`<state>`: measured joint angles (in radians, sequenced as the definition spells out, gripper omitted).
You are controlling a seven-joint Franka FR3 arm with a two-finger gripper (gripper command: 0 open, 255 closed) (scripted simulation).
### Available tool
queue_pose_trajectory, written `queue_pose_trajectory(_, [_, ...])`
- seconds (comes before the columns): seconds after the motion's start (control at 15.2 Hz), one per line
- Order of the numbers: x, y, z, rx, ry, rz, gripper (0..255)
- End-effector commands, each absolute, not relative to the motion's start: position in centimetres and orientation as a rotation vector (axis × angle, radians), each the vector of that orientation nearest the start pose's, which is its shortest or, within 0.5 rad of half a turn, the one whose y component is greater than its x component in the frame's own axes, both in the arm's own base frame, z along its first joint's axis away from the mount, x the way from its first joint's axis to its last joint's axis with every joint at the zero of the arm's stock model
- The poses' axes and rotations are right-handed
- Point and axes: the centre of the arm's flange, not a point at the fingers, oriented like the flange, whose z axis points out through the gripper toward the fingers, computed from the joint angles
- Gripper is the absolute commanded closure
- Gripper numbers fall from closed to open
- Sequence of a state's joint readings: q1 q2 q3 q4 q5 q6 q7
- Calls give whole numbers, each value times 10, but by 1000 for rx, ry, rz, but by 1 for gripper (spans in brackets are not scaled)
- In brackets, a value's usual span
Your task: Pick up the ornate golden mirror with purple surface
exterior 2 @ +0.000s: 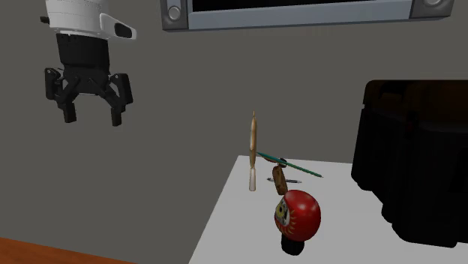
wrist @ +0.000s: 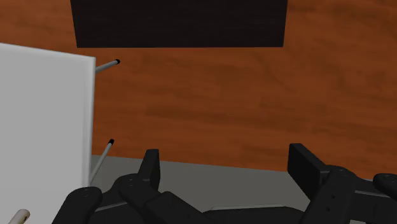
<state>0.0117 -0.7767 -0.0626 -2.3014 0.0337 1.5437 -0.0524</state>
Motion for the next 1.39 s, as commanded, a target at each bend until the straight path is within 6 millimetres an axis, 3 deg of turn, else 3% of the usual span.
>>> queue_pose_trajectory(0.0, [307, -19, 611, -3065, -31, -33, 0])
queue_pose_trajectory(1.32, [394, -227, 530, -3135, -137, -377, 0])
